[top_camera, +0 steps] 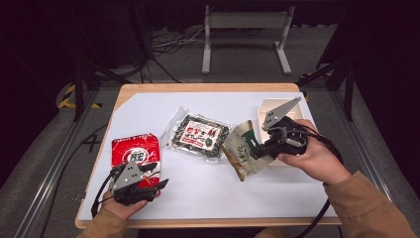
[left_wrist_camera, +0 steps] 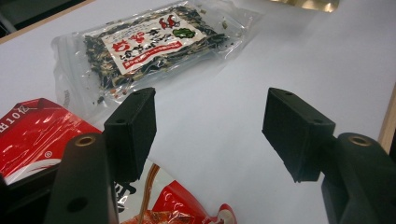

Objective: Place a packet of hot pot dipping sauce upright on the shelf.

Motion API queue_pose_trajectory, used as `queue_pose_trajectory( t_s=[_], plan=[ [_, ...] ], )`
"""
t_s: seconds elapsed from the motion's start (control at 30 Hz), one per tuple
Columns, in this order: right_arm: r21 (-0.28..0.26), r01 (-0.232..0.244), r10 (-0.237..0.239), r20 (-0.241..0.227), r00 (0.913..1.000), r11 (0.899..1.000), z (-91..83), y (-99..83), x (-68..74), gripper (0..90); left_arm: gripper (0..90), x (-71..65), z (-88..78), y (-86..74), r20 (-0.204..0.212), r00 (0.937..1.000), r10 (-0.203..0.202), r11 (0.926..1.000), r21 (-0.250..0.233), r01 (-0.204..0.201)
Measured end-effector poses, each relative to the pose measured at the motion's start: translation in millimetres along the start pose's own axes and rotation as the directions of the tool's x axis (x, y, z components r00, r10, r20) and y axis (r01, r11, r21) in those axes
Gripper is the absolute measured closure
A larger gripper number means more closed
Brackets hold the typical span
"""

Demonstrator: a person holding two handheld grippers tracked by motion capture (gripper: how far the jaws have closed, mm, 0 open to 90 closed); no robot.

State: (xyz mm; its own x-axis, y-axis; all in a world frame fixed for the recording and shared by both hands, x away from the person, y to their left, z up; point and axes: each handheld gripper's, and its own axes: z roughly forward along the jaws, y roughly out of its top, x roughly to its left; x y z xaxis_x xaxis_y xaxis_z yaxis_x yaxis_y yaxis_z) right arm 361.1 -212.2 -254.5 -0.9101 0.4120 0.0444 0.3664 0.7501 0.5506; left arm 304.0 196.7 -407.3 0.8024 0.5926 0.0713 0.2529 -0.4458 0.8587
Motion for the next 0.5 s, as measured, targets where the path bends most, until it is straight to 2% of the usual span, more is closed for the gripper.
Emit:
queue_pose_trajectory(
  t_s=[0.13,0.27,0.4,0.5],
  plan=[
    [0.04,0.042,-0.043,0.037,0.9984,0.998,-5.6,5.1,-4.3,89.5,35.2,0.4,-0.9,-0.7,-0.003,1.0,-0.004,1.0,0.0,0.004],
    [0.071,0.092,-0.096,0.065,0.9932,0.993,-12.0,8.9,-8.6,89.5,35.2,0.5,-1.3,-1.1,-0.003,1.0,-0.003,1.0,0.003,0.004],
    [0.083,0.088,-0.095,0.085,0.9919,0.993,-17.4,11.0,-13.9,89.5,35.2,0.4,-1.2,-1.0,-0.003,1.0,-0.003,1.0,0.003,0.003],
    [0.094,0.102,-0.113,0.121,0.9862,0.99,-21.7,12.2,-18.4,89.5,35.2,0.4,-1.2,-1.0,-0.003,1.0,-0.003,1.0,0.003,0.003]
  ],
)
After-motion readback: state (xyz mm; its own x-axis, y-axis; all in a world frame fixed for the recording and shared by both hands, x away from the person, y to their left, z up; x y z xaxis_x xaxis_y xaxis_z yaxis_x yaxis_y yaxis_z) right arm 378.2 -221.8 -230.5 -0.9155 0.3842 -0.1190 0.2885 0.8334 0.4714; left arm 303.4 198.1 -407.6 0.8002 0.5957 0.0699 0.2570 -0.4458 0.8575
